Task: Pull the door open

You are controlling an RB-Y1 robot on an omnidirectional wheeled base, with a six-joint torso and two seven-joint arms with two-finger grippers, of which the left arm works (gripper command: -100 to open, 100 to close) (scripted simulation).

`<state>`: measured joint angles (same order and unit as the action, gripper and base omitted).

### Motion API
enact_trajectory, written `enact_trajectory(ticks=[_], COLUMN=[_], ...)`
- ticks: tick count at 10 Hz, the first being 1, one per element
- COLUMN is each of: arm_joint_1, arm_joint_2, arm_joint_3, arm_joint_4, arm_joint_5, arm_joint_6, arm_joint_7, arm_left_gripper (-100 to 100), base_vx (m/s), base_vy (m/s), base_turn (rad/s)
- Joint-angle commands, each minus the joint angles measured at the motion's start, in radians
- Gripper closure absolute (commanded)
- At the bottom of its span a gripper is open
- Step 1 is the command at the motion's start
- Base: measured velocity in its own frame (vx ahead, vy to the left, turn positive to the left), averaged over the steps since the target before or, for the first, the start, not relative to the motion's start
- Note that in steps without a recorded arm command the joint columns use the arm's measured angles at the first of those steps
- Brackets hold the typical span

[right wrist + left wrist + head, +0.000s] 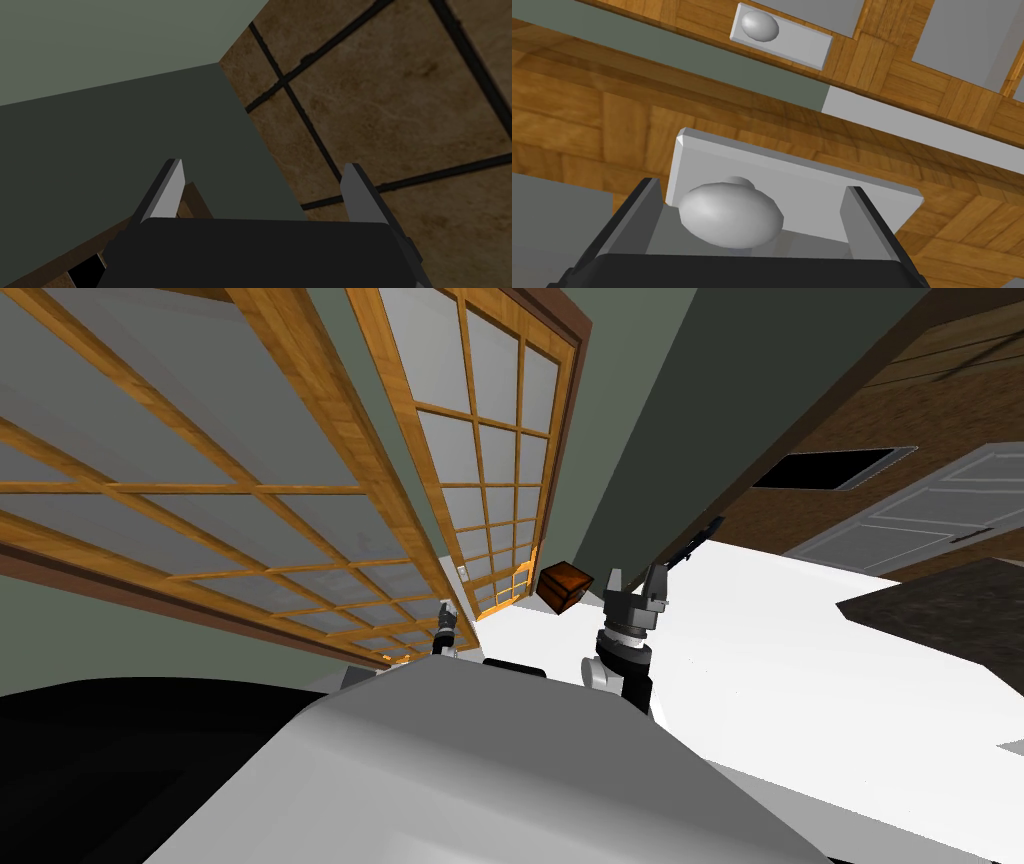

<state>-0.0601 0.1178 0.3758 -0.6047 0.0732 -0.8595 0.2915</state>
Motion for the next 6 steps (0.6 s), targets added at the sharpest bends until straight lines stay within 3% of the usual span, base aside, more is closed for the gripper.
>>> enact_trajectory(ticks=[1, 6], arm_joint_1=[-0.007, -0.021], arm_joint_2=[-0.001, -0.004], arm_joint_3=[-0.006, -0.021], arm_joint_4=[0.005, 0.014], arm_joint_5=[0.018, 0.058], arm_joint_6=[-0.003, -0.007], arm_joint_7=[0.05, 0.172], arm_left_gripper=[-100, -100], base_vx=[-0.086, -0.059], base_vy=[0.008, 0.015], base_turn=[-0.059, -0.036])
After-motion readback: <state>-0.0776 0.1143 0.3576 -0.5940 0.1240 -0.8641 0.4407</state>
